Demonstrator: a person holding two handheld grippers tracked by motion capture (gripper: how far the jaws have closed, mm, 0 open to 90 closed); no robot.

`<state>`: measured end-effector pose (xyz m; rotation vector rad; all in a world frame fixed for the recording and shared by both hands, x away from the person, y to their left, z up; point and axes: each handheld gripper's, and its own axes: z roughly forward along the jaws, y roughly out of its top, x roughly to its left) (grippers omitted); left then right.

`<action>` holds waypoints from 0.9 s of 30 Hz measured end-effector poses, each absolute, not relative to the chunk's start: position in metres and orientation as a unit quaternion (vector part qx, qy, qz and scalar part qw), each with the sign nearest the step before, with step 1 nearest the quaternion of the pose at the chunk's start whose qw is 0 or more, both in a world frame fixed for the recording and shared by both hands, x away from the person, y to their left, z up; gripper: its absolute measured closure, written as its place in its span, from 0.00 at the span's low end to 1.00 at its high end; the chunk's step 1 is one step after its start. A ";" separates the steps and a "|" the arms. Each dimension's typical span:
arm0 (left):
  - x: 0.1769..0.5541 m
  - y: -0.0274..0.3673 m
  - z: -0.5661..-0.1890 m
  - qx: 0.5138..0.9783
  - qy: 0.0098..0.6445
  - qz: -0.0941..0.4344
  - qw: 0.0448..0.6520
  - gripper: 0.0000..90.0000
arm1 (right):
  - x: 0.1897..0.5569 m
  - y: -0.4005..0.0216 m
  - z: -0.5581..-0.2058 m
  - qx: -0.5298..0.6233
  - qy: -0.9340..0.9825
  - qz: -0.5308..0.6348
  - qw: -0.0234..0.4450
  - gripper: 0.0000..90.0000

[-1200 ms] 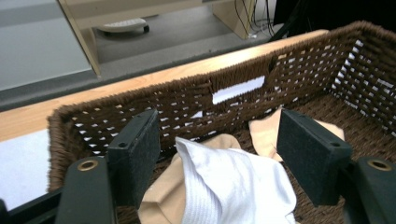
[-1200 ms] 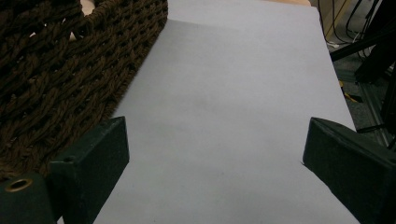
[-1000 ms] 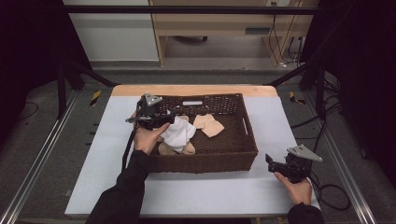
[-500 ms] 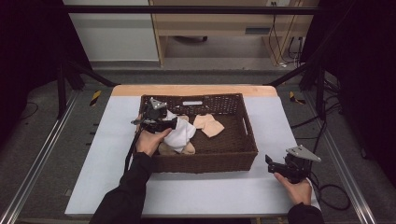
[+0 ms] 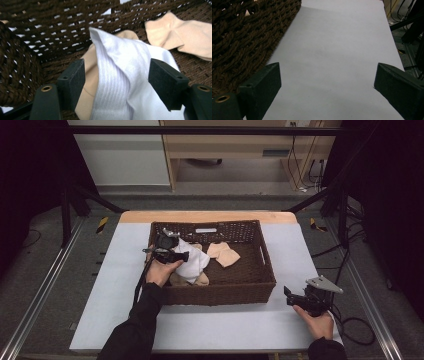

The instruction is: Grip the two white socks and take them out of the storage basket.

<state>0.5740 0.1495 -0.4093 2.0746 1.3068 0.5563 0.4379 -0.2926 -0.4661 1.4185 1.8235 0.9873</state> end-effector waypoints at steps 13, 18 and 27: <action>0.571 0.150 -0.407 0.786 0.493 0.179 0.327 0.65 | 0.438 -0.292 -0.467 0.537 0.692 0.373 0.307 0.09; 0.569 0.149 -0.405 0.793 0.482 0.169 0.332 0.74 | 0.438 -0.292 -0.467 0.537 0.692 0.372 0.307 0.09; 0.568 0.140 -0.406 0.818 0.456 0.154 0.315 0.86 | 0.439 -0.292 -0.467 0.537 0.693 0.371 0.305 0.09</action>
